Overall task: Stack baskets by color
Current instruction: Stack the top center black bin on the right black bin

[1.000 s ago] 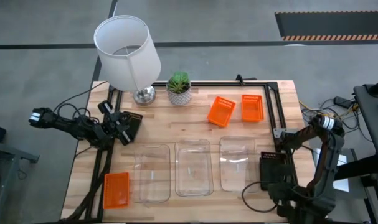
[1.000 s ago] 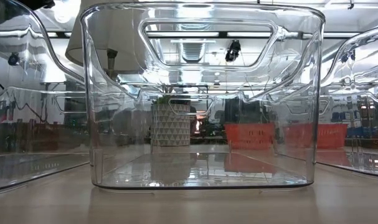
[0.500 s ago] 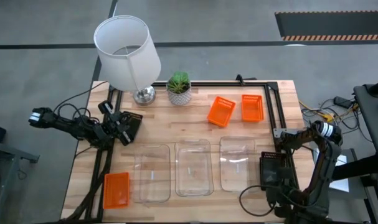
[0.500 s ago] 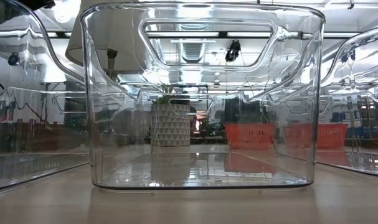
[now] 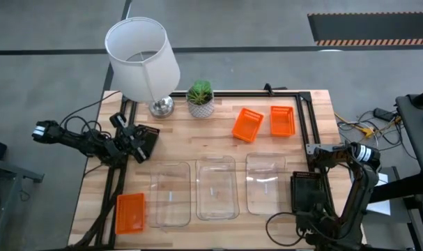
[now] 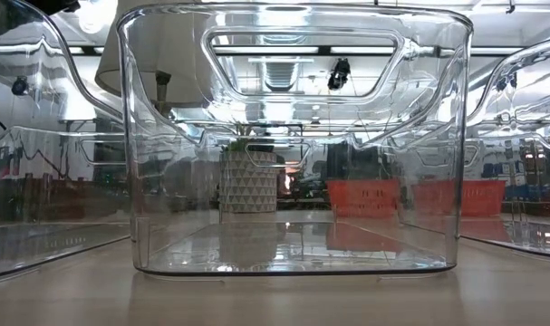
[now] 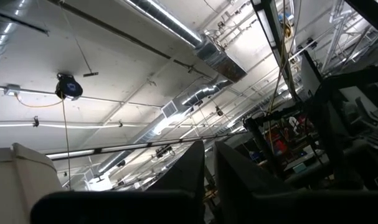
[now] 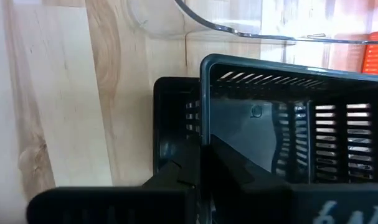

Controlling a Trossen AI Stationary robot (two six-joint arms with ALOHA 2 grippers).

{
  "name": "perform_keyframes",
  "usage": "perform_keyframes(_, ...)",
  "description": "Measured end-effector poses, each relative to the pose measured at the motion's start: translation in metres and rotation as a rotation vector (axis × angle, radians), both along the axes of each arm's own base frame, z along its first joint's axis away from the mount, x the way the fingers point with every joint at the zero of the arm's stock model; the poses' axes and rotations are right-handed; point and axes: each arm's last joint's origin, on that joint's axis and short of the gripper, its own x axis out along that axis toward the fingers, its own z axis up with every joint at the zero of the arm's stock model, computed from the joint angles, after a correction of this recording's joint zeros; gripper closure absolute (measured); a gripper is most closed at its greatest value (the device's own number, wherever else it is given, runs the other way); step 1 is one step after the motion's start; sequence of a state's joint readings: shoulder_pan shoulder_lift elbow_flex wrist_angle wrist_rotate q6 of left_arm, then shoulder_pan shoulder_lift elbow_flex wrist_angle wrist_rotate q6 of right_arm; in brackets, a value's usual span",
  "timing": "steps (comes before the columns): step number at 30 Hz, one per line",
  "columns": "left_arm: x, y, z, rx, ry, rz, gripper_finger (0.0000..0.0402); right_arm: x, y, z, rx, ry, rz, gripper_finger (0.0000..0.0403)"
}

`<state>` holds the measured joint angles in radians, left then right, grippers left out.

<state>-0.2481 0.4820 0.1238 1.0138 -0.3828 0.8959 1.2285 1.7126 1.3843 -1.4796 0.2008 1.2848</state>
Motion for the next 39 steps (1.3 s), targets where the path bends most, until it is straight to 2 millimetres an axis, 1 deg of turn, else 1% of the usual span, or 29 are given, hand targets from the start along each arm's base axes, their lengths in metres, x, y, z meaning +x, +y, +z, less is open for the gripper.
perform_keyframes(11,0.0,0.0,0.0,0.0,0.0,0.0,0.0382,0.0,-0.001,0.001,0.003,-0.014,-0.034,0.0315)
perform_keyframes(15,0.0,0.0,0.0,0.0,0.0,0.0,0.0382,-0.001,-0.001,0.002,0.021,0.019,-0.05,0.0301)
perform_keyframes(19,0.0,0.0,0.0,0.0,0.0,0.0,0.0382,-0.003,-0.002,0.007,0.047,0.04,-0.061,0.0296)
perform_keyframes(26,0.0,0.0,0.0,0.0,0.0,0.0,0.0382,-0.002,-0.007,0.018,0.09,0.024,-0.07,0.0313)
perform_keyframes(31,0.0,0.0,0.0,0.0,0.0,0.0,0.0382,-0.001,-0.008,0.019,0.098,0.021,-0.073,0.035)
perform_keyframes(35,0.0,0.0,0.0,0.001,0.003,0.0,0.0382,-0.001,-0.008,0.014,0.1,0.001,-0.069,0.0387)
perform_keyframes(39,0.0,0.0,0.0,0.0,0.002,-0.001,0.0382,0.0,-0.008,-0.001,0.121,-0.047,-0.098,0.0394)
